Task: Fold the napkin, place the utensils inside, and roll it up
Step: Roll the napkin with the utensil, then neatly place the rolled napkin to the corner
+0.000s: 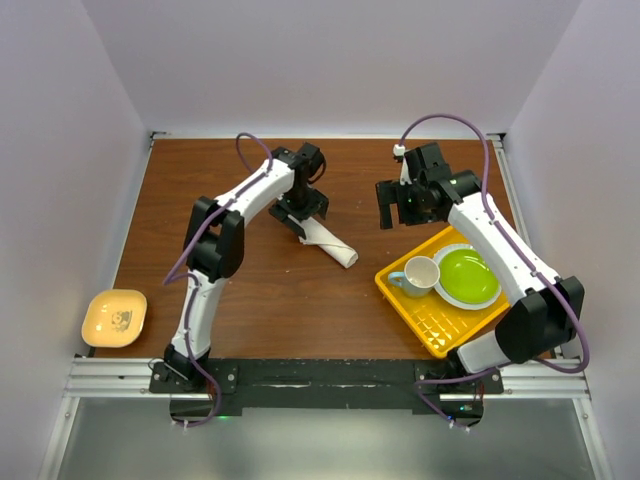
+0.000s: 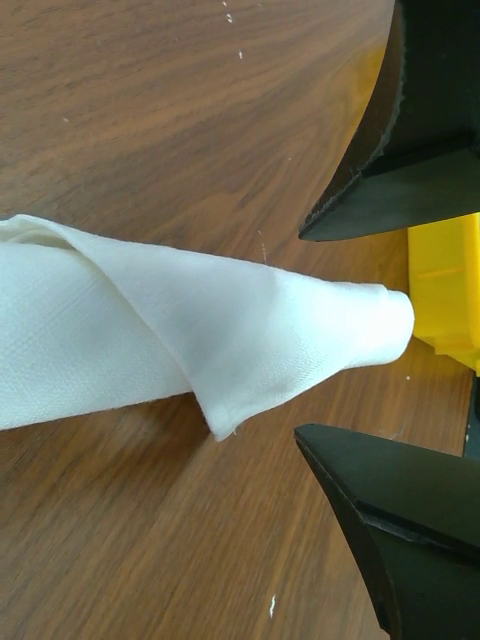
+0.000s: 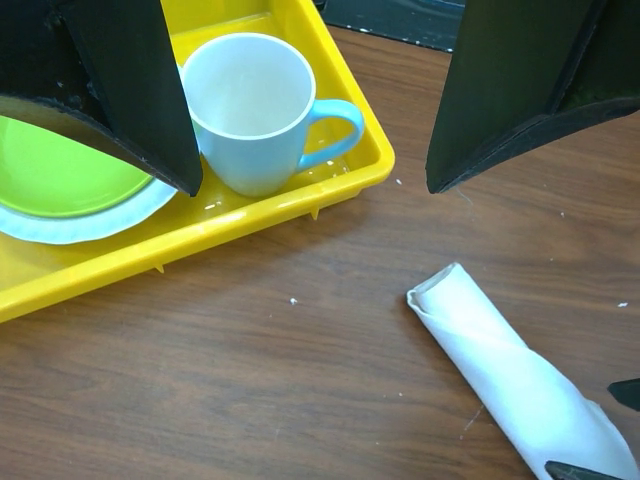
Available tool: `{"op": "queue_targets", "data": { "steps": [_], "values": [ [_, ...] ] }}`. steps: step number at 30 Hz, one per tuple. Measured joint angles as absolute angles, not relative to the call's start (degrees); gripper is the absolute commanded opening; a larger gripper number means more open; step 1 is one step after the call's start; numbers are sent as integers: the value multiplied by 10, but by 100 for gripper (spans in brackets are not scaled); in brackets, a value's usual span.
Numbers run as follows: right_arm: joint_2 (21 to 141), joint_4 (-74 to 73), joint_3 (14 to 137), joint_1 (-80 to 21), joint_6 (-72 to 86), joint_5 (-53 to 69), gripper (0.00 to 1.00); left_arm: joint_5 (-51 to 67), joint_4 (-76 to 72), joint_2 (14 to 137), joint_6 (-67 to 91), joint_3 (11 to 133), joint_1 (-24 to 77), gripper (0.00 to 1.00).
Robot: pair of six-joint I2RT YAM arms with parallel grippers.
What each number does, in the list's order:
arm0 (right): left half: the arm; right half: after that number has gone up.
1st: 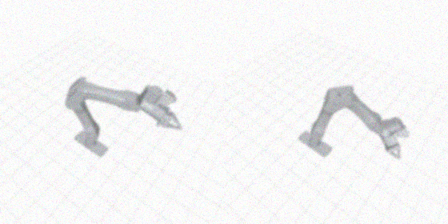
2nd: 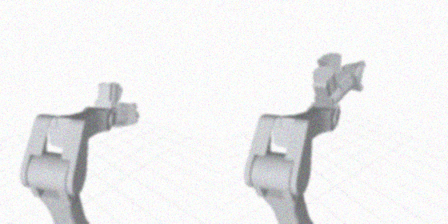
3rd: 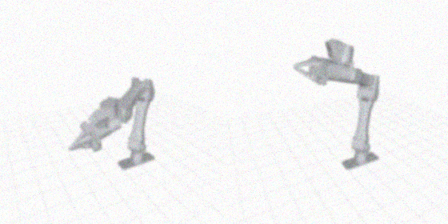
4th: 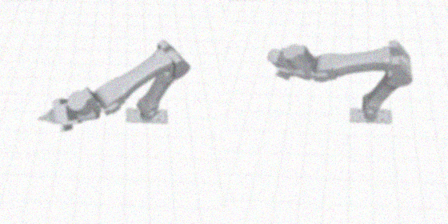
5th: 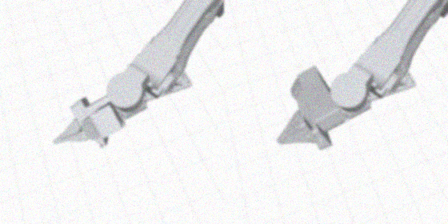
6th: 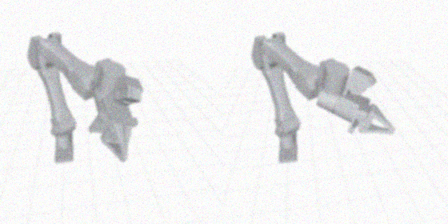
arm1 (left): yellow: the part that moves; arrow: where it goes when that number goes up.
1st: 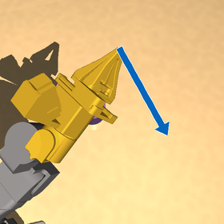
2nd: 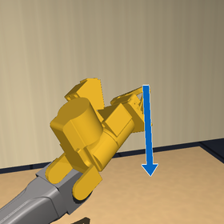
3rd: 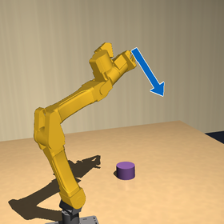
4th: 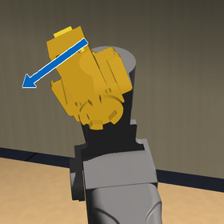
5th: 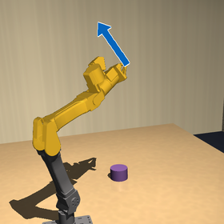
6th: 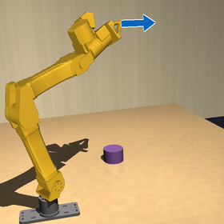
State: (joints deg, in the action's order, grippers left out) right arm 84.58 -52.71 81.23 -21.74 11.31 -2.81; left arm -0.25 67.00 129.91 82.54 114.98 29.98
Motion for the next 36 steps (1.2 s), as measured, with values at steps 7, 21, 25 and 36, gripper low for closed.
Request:
{"op": "queue_targets", "data": {
  "steps": [7, 21, 25, 36],
  "values": [
    [848, -527, 812, -217, 113, -17, 98, -10, 664, 1303, 846, 1148, 301, 78],
    [852, -527, 812, -217, 109, -5, 98, -22, 643, 1338, 863, 1140, 298, 58],
    [852, -527, 812, -217, 109, -5, 98, -25, 641, 1338, 864, 1137, 296, 50],
    [852, -527, 812, -217, 109, -5, 98, -33, 632, 1329, 818, 1116, 293, 28]
  ]
}}
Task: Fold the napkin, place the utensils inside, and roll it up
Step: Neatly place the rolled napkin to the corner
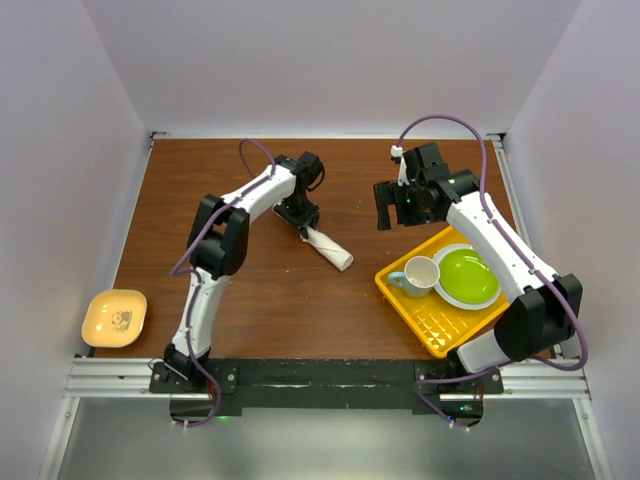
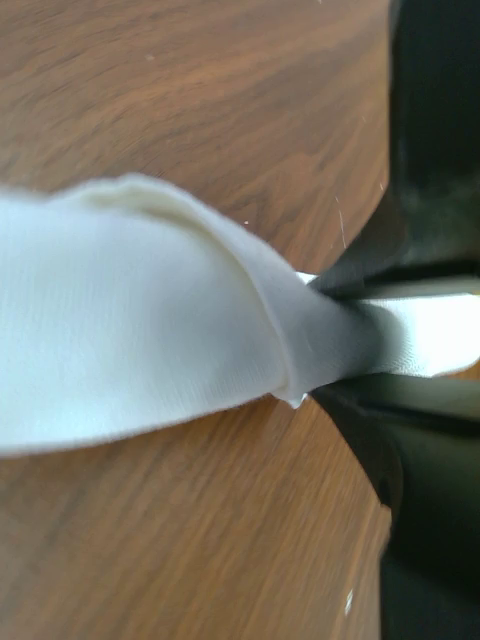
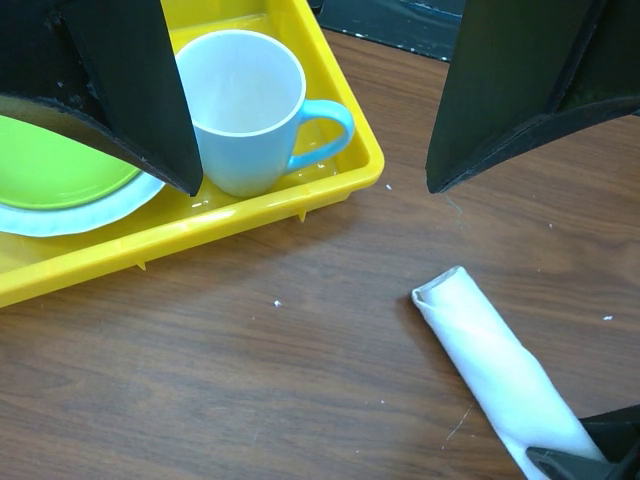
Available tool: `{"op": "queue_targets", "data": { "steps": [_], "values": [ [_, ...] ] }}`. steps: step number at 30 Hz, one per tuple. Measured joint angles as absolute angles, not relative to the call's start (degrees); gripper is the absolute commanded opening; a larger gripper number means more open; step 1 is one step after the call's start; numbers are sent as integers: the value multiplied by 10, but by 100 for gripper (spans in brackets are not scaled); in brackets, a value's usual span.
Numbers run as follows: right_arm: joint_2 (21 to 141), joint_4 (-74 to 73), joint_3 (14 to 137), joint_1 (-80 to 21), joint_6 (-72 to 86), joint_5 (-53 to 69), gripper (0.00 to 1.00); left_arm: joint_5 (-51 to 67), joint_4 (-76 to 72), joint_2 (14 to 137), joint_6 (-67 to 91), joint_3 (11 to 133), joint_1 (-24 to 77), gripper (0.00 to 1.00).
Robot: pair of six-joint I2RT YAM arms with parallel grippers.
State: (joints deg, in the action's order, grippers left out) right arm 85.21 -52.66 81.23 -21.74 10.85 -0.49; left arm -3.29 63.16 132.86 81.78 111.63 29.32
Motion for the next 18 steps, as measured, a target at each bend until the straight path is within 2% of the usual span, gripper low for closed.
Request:
{"op": "queue_targets", "data": {
  "steps": [8, 14, 18],
  "values": [
    [852, -527, 813, -217, 109, 4, 98, -68, 608, 1300, 652, 1075, 277, 29],
    [856, -527, 814, -217, 109, 17, 98, -136, 585, 1255, 480, 1002, 242, 33],
    [868, -527, 814, -218, 109, 28, 98, -224, 530, 1207, 336, 912, 229, 34]
  ]
}}
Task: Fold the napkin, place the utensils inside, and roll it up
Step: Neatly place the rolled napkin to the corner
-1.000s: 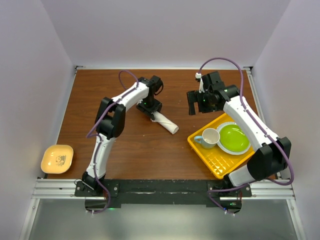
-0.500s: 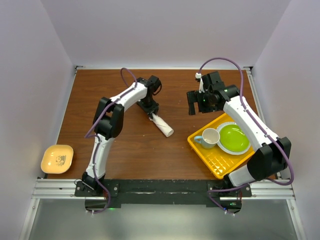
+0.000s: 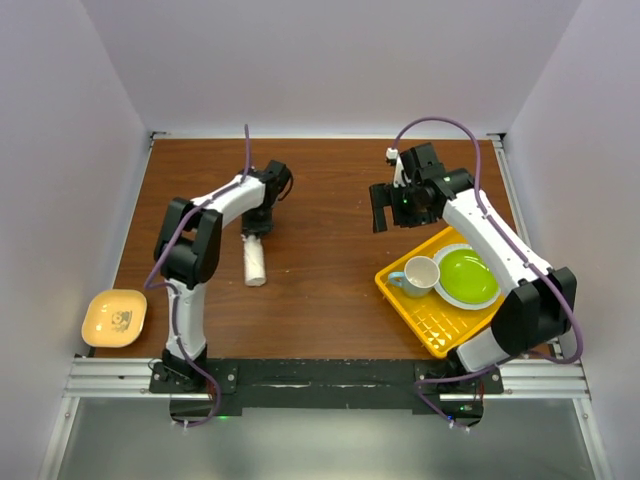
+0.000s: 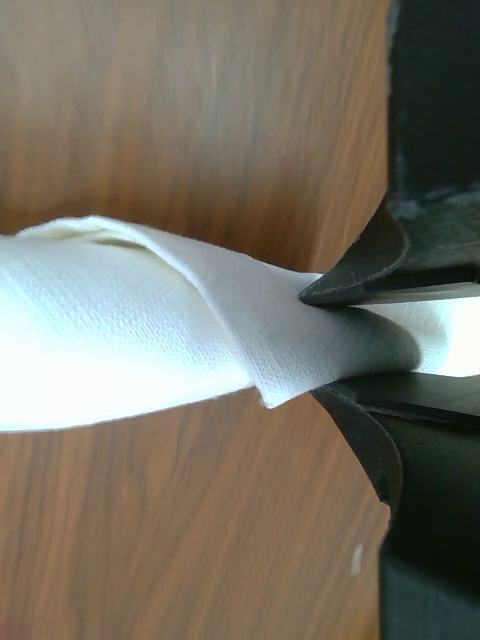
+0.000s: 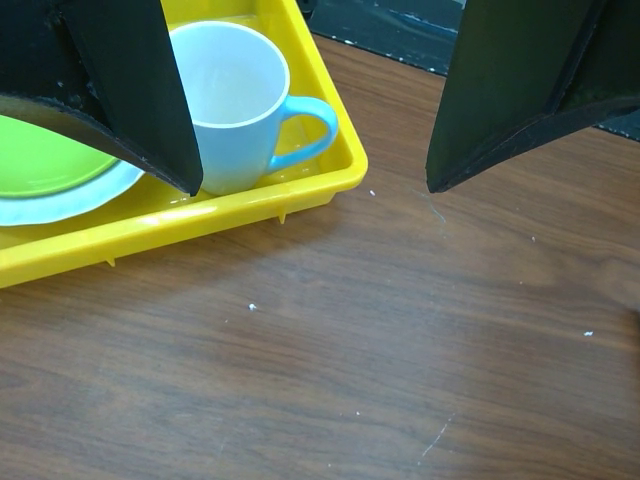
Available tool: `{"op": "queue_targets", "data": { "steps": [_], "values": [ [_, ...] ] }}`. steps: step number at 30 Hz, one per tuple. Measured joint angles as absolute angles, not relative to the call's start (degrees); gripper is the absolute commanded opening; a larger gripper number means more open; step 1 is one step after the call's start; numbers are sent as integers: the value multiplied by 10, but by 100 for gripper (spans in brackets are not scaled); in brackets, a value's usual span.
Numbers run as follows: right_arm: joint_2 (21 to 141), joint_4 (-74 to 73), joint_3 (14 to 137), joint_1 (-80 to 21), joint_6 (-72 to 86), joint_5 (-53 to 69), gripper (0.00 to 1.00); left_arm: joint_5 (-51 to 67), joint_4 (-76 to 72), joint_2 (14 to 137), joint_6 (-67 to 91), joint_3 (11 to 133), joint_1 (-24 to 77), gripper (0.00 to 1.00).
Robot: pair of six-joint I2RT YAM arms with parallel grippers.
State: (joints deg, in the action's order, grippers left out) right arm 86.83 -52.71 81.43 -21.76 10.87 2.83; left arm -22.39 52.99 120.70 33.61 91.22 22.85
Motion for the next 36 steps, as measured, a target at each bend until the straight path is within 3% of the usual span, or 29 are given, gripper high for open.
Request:
{"op": "queue_targets", "data": {
  "steps": [6, 14, 25, 31, 36],
  "values": [
    [879, -528, 814, -230, 109, 41, 98, -317, 449, 1158, 149, 801, 182, 34],
    [897, -536, 819, -272, 110, 46, 98, -338, 301, 1103, -69, 688, 65, 36],
    [954, -554, 835, -285, 110, 56, 98, -320, 249, 1144, -163, 733, -30, 38],
    [955, -559, 849, -285, 109, 56, 98, -326, 253, 1159, -175, 757, -31, 57],
    [956, -566, 853, -285, 109, 55, 98, -327, 254, 1157, -176, 763, -39, 65]
  ]
}}
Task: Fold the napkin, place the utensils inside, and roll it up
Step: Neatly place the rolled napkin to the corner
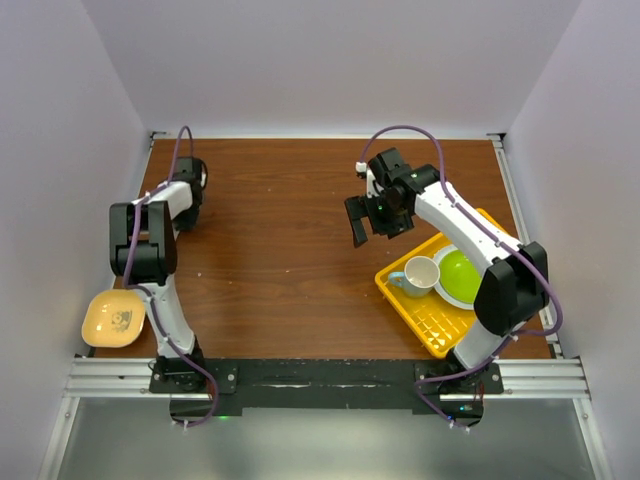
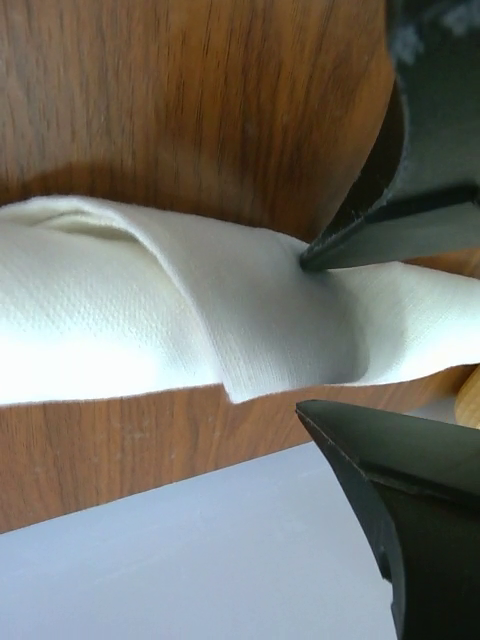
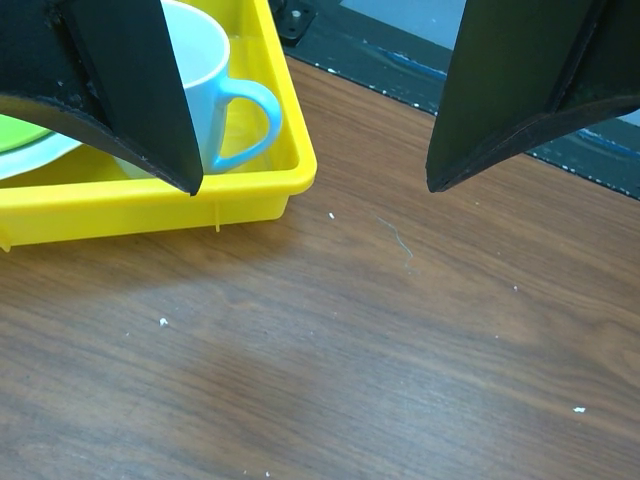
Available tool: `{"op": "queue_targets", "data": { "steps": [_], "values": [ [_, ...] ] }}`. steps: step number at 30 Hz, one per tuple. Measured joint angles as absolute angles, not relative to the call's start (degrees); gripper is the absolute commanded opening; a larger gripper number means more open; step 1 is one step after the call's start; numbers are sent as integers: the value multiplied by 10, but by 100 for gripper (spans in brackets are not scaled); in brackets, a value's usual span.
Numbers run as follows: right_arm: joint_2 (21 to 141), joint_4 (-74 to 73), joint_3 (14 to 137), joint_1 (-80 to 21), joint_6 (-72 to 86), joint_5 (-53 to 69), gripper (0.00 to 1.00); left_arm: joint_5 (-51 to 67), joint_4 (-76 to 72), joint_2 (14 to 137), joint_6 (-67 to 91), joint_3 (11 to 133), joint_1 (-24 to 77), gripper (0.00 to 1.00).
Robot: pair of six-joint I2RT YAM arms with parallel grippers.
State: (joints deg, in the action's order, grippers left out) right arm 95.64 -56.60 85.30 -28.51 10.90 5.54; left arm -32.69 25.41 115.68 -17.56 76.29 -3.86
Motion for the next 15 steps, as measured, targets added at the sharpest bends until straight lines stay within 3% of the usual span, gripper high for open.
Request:
{"op": "queue_targets", "data": {
  "steps": [5, 6, 8, 9, 15],
  "values": [
    [971, -567, 869, -285, 109, 53, 98, -304, 258, 1144, -163, 764, -54, 73],
    [975, -567, 872, -285, 109, 52, 98, -300, 259, 1141, -157, 764, -57, 84],
    [980, -569, 875, -285, 109, 50, 98, -287, 267, 1131, -143, 764, -61, 90],
    [983, -573, 879, -285, 109, 47, 98, -282, 275, 1125, -131, 765, -61, 100],
    [988, -605, 925, -285, 121, 38, 98, -209, 318, 998, -54, 768, -53, 100]
  ]
}}
